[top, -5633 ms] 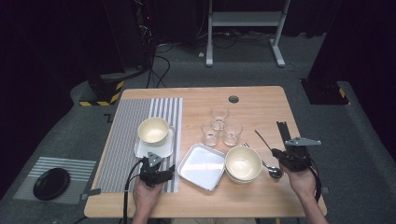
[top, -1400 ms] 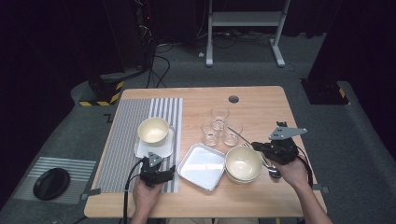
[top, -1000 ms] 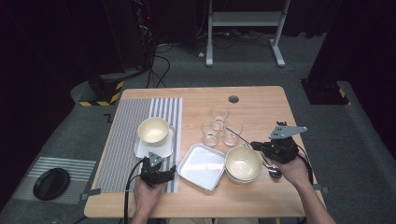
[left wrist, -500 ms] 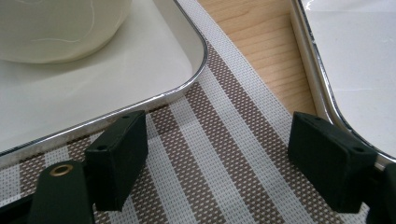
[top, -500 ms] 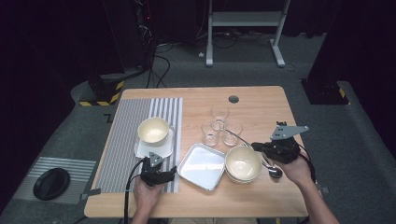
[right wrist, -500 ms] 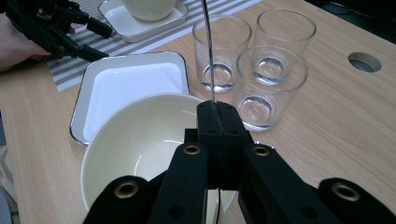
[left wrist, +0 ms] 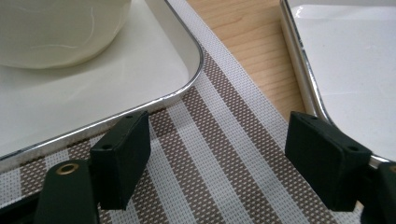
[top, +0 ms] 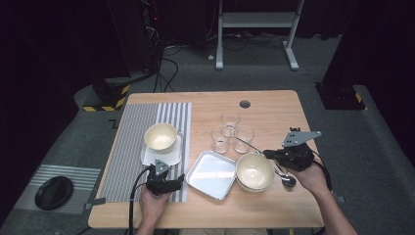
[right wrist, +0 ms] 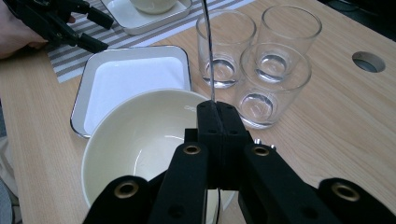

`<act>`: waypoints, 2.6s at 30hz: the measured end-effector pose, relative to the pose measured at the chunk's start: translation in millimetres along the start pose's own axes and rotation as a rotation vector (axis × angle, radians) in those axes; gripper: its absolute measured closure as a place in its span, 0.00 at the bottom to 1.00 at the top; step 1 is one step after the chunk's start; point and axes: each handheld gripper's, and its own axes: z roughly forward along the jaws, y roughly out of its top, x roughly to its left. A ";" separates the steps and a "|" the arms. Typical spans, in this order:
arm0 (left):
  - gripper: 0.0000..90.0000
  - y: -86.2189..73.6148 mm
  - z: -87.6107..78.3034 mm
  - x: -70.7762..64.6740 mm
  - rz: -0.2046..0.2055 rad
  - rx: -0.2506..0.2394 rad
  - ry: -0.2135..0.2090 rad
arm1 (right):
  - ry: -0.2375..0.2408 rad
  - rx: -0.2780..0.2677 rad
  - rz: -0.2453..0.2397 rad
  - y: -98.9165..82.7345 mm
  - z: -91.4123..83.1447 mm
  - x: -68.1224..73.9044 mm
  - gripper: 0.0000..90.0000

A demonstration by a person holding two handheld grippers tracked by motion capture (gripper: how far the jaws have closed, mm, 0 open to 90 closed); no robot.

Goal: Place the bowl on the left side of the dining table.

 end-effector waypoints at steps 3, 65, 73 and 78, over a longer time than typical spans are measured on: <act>0.26 2.6 -2.9 0.2 0.009 -0.005 -0.014 | 0.001 0.005 -0.001 0.9 -0.3 0.6 1.00; 0.30 79.3 -38.0 -10.9 0.144 -0.156 -0.322 | 0.128 0.069 -0.140 35.2 11.6 12.4 1.00; 0.27 88.5 -40.2 -14.5 0.163 -0.171 -0.346 | 0.136 0.071 -0.148 35.7 10.7 12.2 1.00; 0.27 91.6 -39.1 -16.8 0.171 -0.170 -0.358 | 0.141 0.067 -0.153 35.6 10.2 11.6 1.00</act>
